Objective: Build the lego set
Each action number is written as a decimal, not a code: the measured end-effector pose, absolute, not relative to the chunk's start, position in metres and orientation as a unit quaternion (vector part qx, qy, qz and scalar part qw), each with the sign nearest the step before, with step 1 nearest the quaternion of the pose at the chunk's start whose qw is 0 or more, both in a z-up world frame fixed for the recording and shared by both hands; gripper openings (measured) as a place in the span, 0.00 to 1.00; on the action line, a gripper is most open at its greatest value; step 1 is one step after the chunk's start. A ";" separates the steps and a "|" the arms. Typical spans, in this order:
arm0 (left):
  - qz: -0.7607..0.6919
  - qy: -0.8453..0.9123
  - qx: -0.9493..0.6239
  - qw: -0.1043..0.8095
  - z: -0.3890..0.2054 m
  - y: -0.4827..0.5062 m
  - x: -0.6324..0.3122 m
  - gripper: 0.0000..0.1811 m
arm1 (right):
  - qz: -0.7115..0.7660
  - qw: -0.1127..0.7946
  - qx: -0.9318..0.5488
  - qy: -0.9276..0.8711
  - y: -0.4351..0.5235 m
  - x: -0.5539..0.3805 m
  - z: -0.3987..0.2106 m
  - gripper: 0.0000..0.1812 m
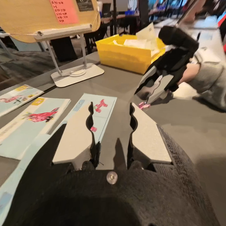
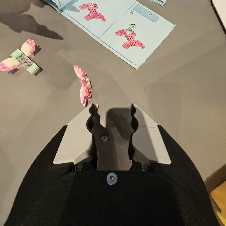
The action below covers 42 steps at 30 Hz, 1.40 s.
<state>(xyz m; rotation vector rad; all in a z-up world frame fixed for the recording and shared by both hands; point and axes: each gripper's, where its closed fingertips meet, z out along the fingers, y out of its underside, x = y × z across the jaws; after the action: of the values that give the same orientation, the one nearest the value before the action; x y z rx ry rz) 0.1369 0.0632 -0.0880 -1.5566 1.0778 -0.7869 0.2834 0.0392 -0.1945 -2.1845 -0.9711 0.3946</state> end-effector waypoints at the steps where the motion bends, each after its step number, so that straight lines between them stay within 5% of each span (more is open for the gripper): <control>1: -0.350 0.436 -0.647 0.519 -0.089 0.063 0.138 0.31 | 0.155 0.351 -0.845 -0.374 0.039 0.283 -0.195 0.33; 30: -0.428 0.420 -0.660 0.453 -0.111 0.040 0.149 0.29 | 0.072 0.446 -0.764 -0.460 0.037 0.288 -0.163 0.71; 39: -0.552 0.434 -0.693 0.166 -0.109 -0.011 0.231 0.17 | 0.001 0.570 -0.647 -0.506 0.030 0.266 -0.108 0.67; 42: -0.589 0.403 -0.685 0.146 -0.098 -0.007 0.240 0.17 | -0.025 0.592 -0.622 -0.512 0.028 0.264 -0.099 0.63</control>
<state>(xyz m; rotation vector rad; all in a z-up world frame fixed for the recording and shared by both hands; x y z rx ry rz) 0.2399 -0.0071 -0.0984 -1.9714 1.1609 -1.6962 0.2641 0.0279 -0.0991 -1.4457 -1.1908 -0.0571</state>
